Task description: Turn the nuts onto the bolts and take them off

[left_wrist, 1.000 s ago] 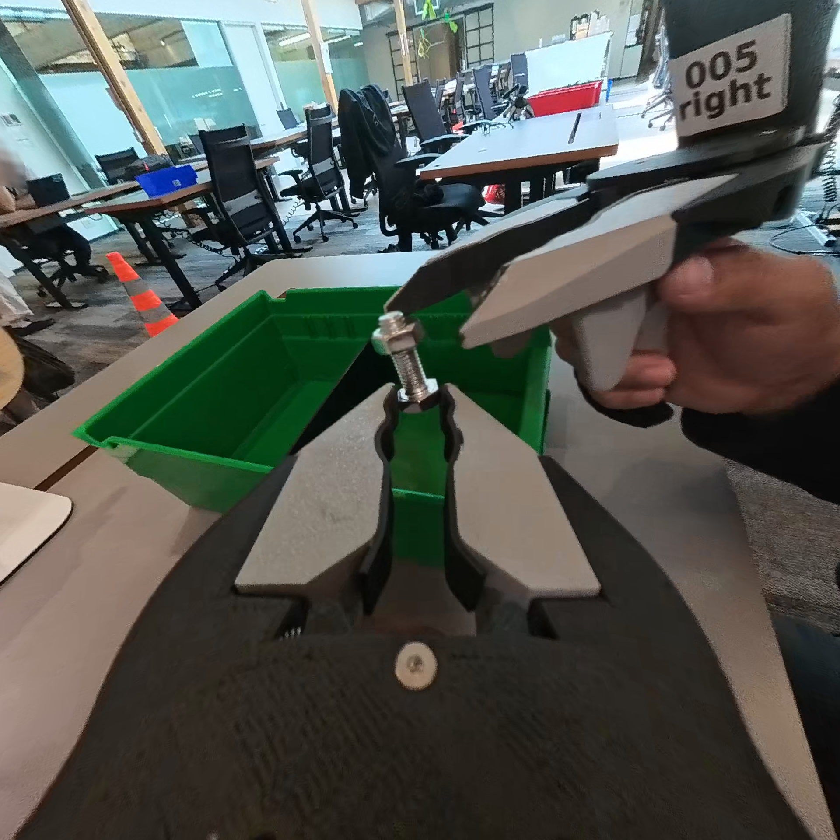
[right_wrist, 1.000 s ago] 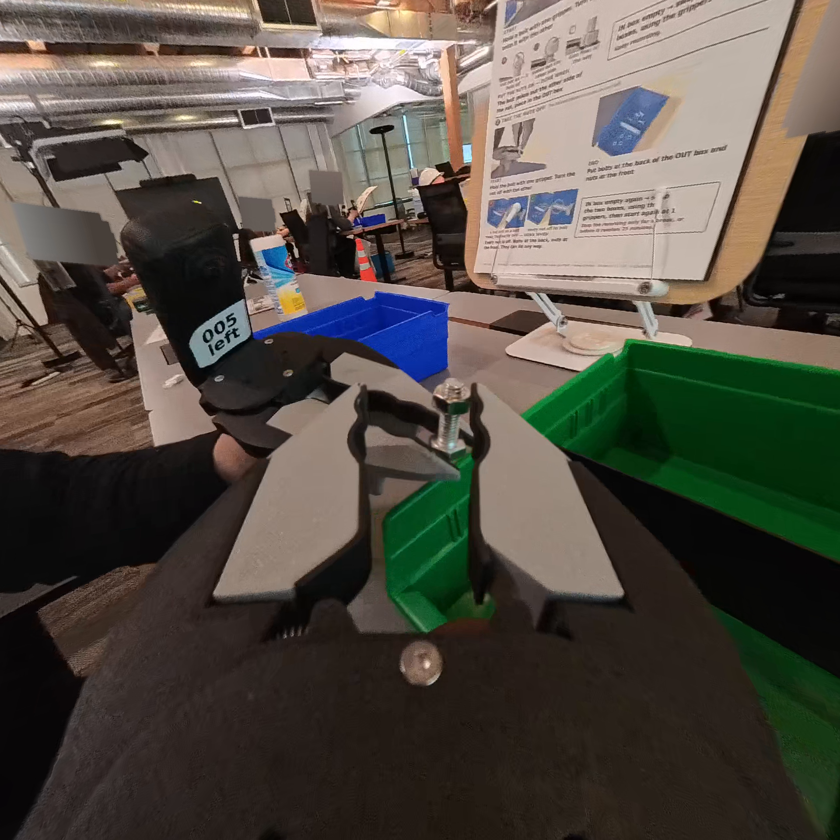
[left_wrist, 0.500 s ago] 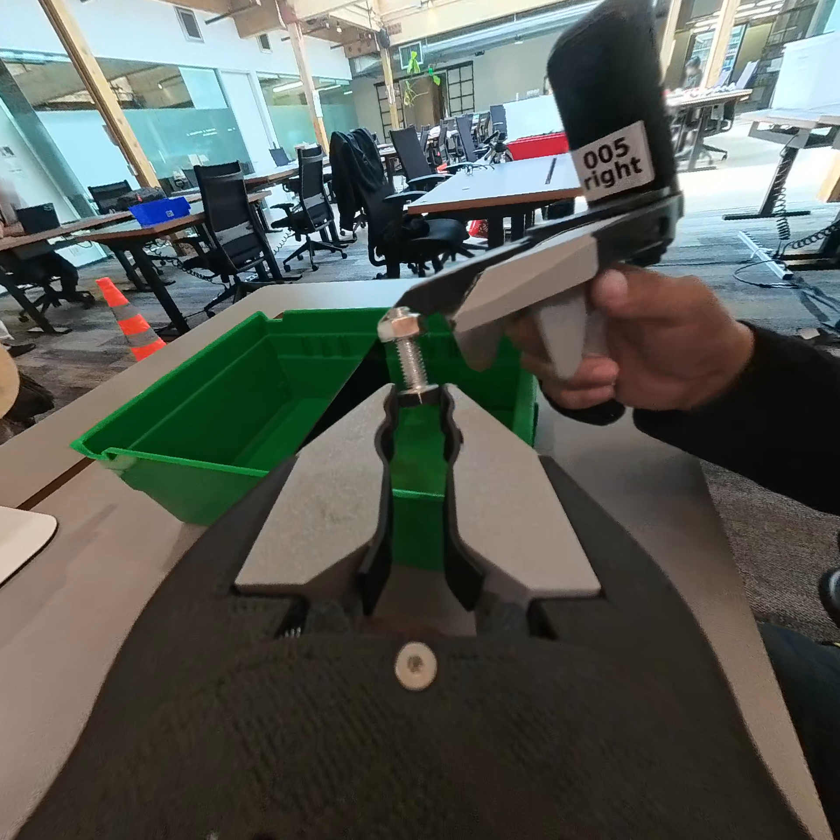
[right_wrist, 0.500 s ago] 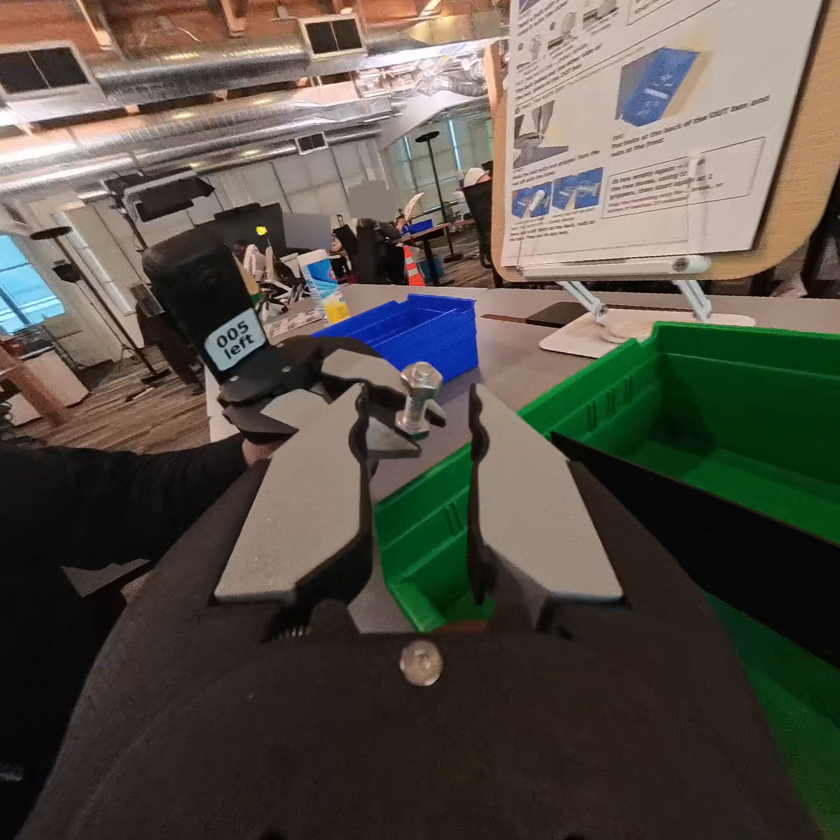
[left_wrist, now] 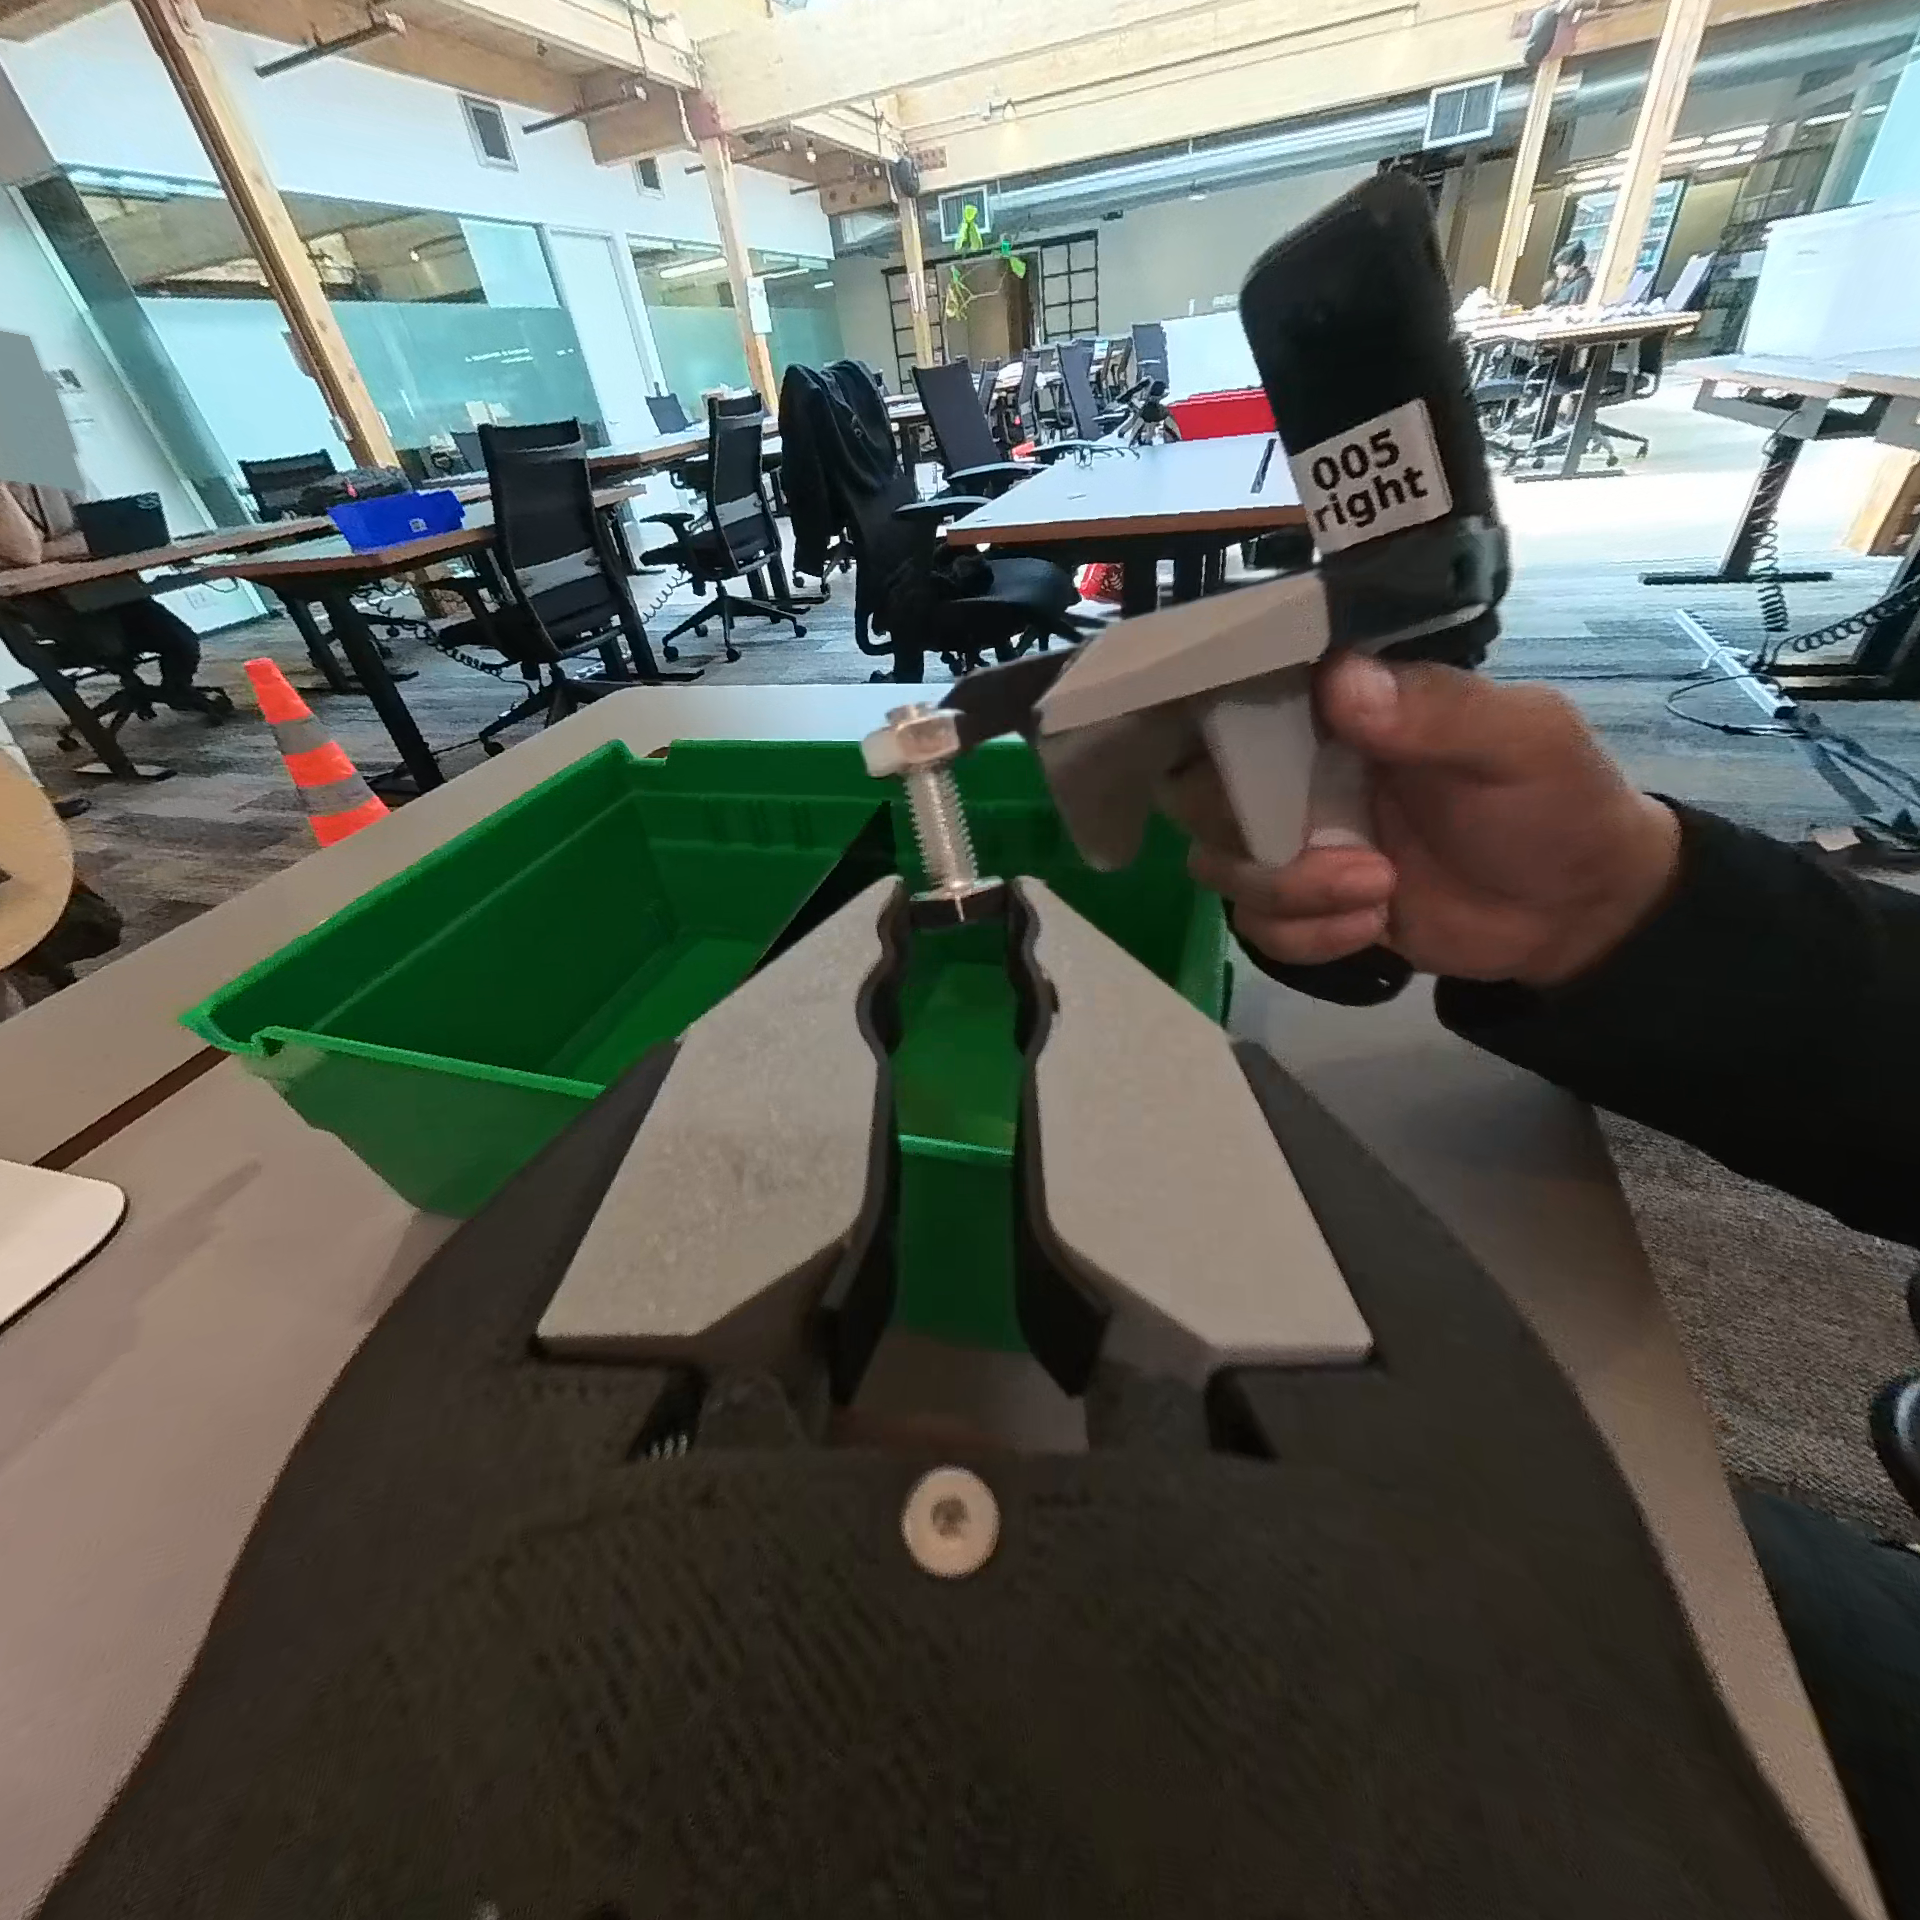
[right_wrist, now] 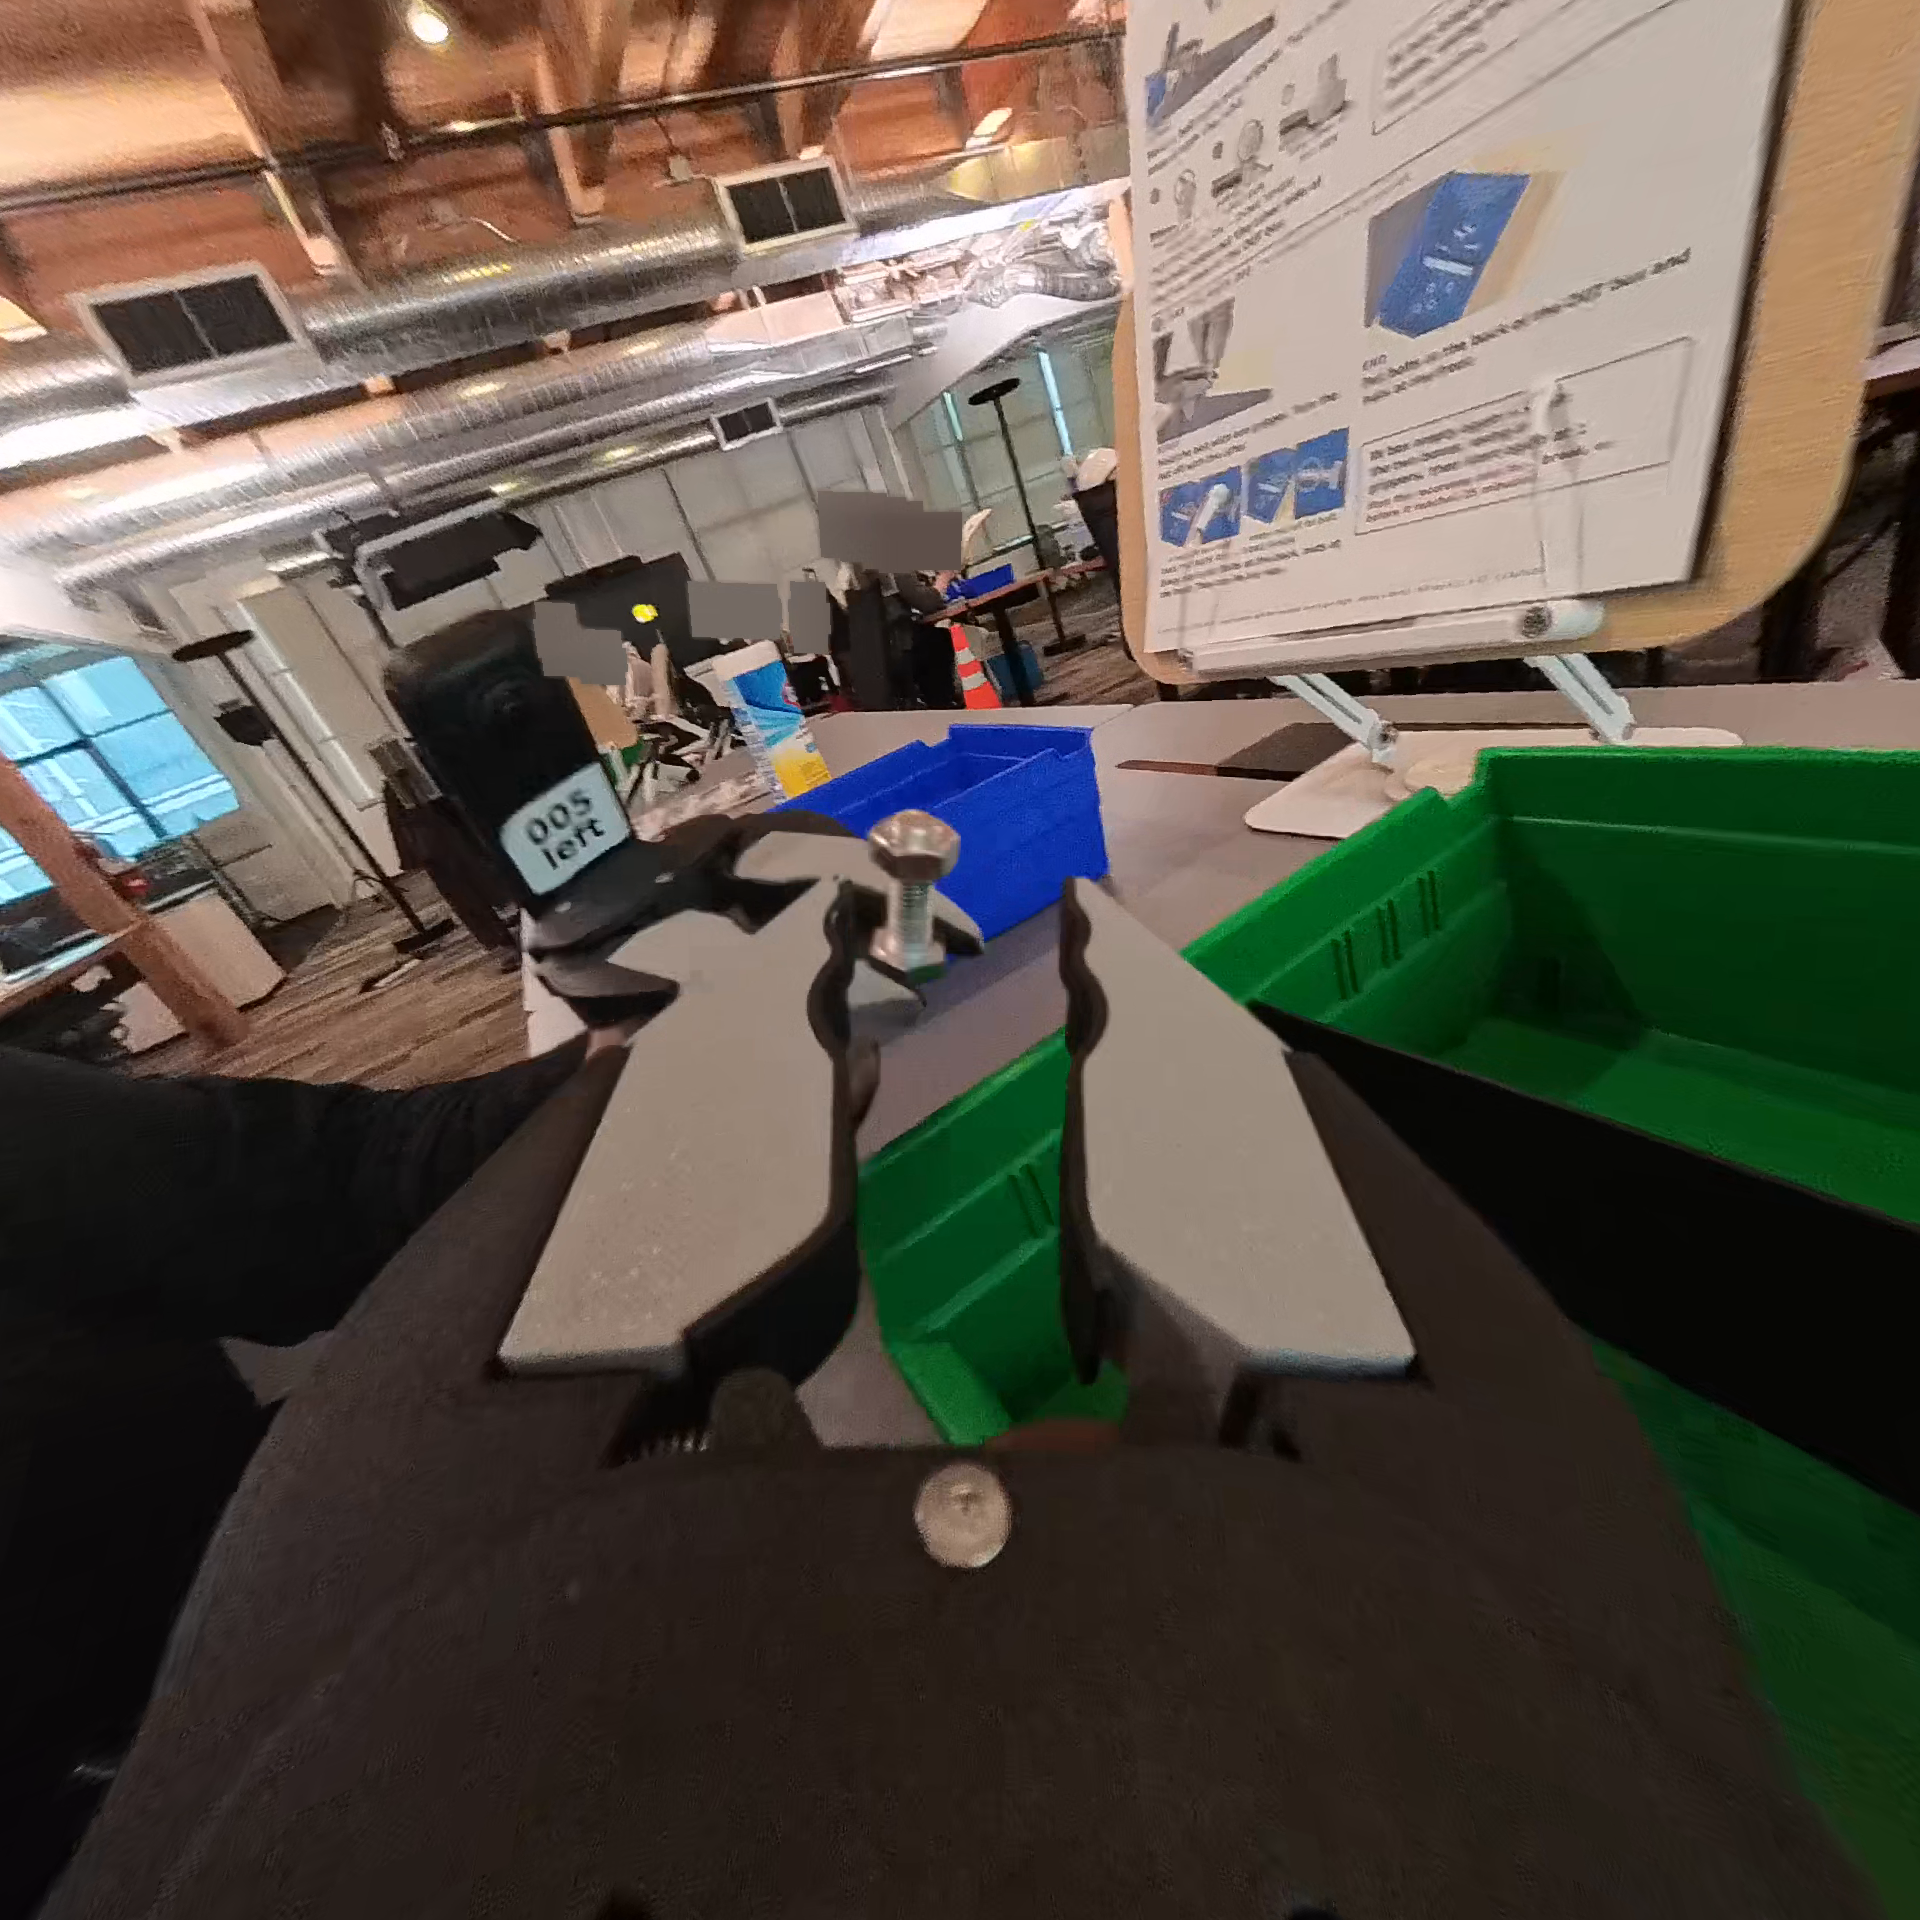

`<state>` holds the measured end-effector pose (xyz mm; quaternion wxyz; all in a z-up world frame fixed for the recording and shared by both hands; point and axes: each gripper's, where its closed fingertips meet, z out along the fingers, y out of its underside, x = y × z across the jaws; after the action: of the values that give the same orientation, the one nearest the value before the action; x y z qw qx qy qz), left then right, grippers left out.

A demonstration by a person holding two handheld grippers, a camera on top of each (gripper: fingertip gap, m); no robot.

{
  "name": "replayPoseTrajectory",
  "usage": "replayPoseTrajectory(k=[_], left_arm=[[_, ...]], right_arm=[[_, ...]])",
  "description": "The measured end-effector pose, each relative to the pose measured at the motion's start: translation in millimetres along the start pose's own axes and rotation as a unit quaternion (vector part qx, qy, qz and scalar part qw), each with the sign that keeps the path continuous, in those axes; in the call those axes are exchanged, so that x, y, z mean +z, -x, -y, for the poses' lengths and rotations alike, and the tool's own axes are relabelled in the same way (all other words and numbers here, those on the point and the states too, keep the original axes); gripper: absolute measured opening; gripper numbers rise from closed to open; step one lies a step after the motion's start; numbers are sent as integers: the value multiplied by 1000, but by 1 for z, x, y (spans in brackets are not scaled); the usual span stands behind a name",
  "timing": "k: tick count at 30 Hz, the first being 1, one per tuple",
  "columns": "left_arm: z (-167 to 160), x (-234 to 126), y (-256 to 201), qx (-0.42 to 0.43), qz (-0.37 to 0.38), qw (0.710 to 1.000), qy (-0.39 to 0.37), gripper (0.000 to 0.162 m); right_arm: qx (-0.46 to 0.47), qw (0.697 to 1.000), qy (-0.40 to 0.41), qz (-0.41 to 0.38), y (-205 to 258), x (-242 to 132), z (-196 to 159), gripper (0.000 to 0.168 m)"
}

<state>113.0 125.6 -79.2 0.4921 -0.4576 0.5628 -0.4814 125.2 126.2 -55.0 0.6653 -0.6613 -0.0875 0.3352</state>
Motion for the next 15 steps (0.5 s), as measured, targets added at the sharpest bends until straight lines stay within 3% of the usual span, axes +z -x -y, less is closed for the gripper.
replayPoseTrajectory(k=[4, 7, 13, 15], left_arm=[[-5, 5, -6, 5, -6, 1000, 9, 15], [-9, 6, -7, 23, 1, 1000, 20, 16], [-13, 0, -5, -5, -8, 999, 35, 17], [-19, 1, -2, -18, -6, 999, 50, 27]], right_arm=[[-6, 999, 15, 32, 21, 17, -5, 40], [-18, 1000, 22, -7, 9, 25, -9, 14], [-16, 999, 31, 11, 14, 34, -13, 14], [-20, 999, 30, 21, 20, 38, -12, 14]])
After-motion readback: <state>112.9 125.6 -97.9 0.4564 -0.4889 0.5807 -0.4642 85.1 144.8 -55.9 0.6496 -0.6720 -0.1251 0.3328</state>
